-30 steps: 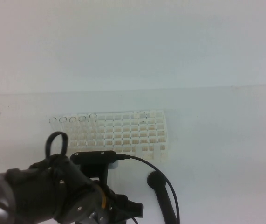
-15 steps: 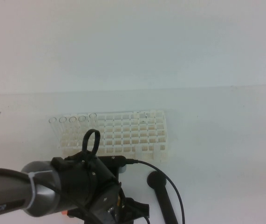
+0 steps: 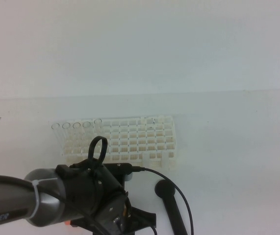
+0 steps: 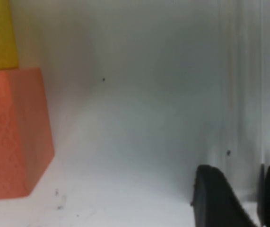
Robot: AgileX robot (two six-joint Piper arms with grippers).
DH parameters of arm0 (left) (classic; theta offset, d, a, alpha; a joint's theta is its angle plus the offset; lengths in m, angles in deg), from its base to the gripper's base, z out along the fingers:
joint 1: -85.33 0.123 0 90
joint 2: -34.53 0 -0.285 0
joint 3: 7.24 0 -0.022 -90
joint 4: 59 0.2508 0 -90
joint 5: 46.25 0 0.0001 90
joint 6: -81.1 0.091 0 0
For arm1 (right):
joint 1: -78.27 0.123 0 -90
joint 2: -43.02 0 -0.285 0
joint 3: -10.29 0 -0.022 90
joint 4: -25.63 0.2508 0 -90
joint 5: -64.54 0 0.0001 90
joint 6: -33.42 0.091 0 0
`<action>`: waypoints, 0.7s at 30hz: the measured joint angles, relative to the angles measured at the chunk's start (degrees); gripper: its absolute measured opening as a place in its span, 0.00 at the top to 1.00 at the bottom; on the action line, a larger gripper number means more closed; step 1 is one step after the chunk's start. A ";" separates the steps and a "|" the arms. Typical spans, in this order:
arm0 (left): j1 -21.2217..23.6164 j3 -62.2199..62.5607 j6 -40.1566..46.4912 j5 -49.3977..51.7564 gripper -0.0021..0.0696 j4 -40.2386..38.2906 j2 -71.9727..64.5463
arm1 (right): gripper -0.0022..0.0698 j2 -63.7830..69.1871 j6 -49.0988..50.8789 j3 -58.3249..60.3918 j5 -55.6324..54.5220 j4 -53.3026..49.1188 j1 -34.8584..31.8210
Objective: Place the test tubes
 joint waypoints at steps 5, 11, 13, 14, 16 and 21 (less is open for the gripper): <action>0.00 0.00 -0.82 0.00 0.89 1.46 0.00 | 0.97 0.00 0.00 0.00 0.00 0.00 0.00; 0.00 0.00 -1.23 0.00 0.97 2.03 1.98 | 0.97 0.00 0.00 0.00 0.00 0.00 0.00; 0.00 0.00 -1.23 0.00 0.97 2.03 4.37 | 0.97 0.00 0.00 0.00 0.00 0.00 0.00; 0.00 0.00 -1.23 0.00 0.97 2.03 5.64 | 0.97 0.00 0.00 0.00 0.00 0.00 0.00; -0.10 0.00 -1.23 0.44 0.97 1.90 9.52 | 0.97 0.00 0.00 0.00 0.00 0.00 0.00; -0.10 0.00 -1.23 2.56 0.97 2.04 21.70 | 0.97 0.00 0.00 0.00 -0.13 0.00 0.00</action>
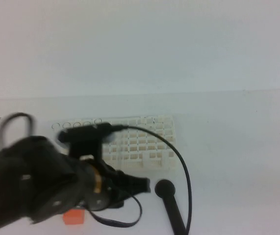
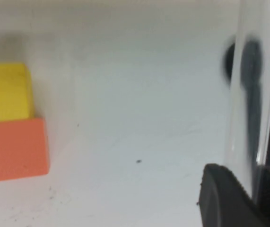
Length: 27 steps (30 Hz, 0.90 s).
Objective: Place the test tubes
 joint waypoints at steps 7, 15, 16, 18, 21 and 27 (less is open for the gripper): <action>0.00 0.00 1.14 -1.75 0.97 4.40 17.88 | 0.97 0.00 1.84 0.00 -3.63 0.12 0.00; 0.00 -0.87 1.14 -10.57 0.97 13.42 31.78 | 0.97 0.64 -12.45 0.00 -10.86 16.98 0.00; 0.00 -1.64 1.14 -13.43 0.97 14.54 33.19 | 0.97 1.05 -16.45 0.00 -11.98 21.81 0.00; 0.00 -4.06 1.14 -19.08 0.97 17.40 35.50 | 0.97 2.11 -23.63 -0.04 -13.57 31.02 0.00; 0.00 -8.67 1.14 -28.01 0.97 23.89 38.05 | 0.97 4.26 -33.42 -0.94 -14.22 39.43 0.00; 0.00 -17.39 1.14 -46.39 0.97 31.48 38.31 | 0.97 10.09 -42.84 -5.52 -11.61 44.96 0.00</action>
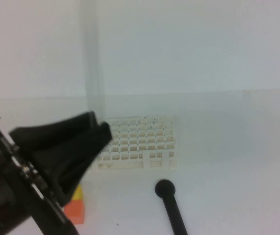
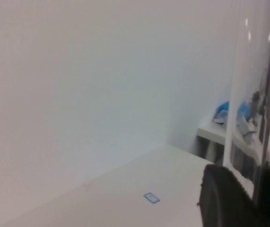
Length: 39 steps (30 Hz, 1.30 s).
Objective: Place the test tubes
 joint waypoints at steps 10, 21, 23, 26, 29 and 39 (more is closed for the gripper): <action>0.00 -2.01 8.75 -6.95 0.97 -8.91 -1.08 | 0.97 7.80 -12.95 -5.99 4.71 14.20 6.58; 0.00 -16.26 29.85 -25.67 0.97 -36.37 -1.08 | 0.96 15.06 -19.54 -5.96 -5.87 17.46 24.63; 0.00 -18.62 31.17 -28.47 0.97 -39.01 -1.08 | 0.90 17.15 -21.09 -6.24 -7.80 17.87 27.48; 0.00 -21.06 32.13 -30.87 0.97 -39.35 -1.08 | 0.77 20.79 -23.26 -7.68 -10.57 18.65 31.70; 0.00 -21.89 33.18 -30.87 0.97 -37.89 -1.08 | 0.66 24.55 -25.26 -9.91 -12.94 20.42 35.11; 0.00 -22.01 33.38 -31.01 0.97 -34.55 -1.08 | 0.58 34.59 -27.46 -19.07 -13.26 24.37 39.11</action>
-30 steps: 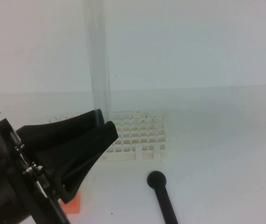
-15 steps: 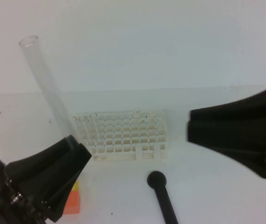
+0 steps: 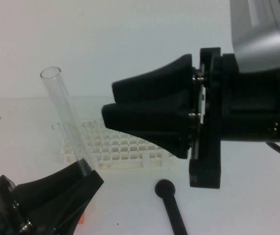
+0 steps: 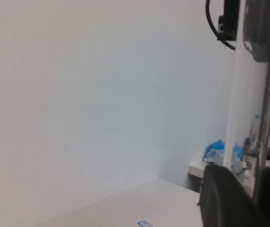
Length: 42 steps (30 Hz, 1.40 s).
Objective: Place the test tubes
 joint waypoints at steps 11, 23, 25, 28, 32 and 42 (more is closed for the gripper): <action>0.00 0.00 0.00 0.00 0.97 0.00 0.00 | 0.47 2.39 -4.63 -2.62 5.11 9.22 0.27; 0.00 0.00 0.00 0.37 0.97 0.76 0.00 | 0.46 5.79 -13.59 -2.92 2.15 14.64 4.26; 0.00 0.00 0.00 0.91 0.97 0.76 0.00 | 0.46 6.09 -13.96 -3.59 2.15 14.62 4.26; 0.00 0.00 0.00 0.91 0.97 1.15 0.00 | 0.46 6.90 -13.96 -5.26 2.15 14.67 4.35; 0.00 0.00 0.00 0.91 0.97 1.15 0.00 | 0.46 8.08 -12.96 -6.80 2.26 14.67 4.54; 0.00 0.00 0.00 1.00 0.97 1.15 0.00 | 0.55 8.68 -12.23 -7.02 2.35 14.76 4.54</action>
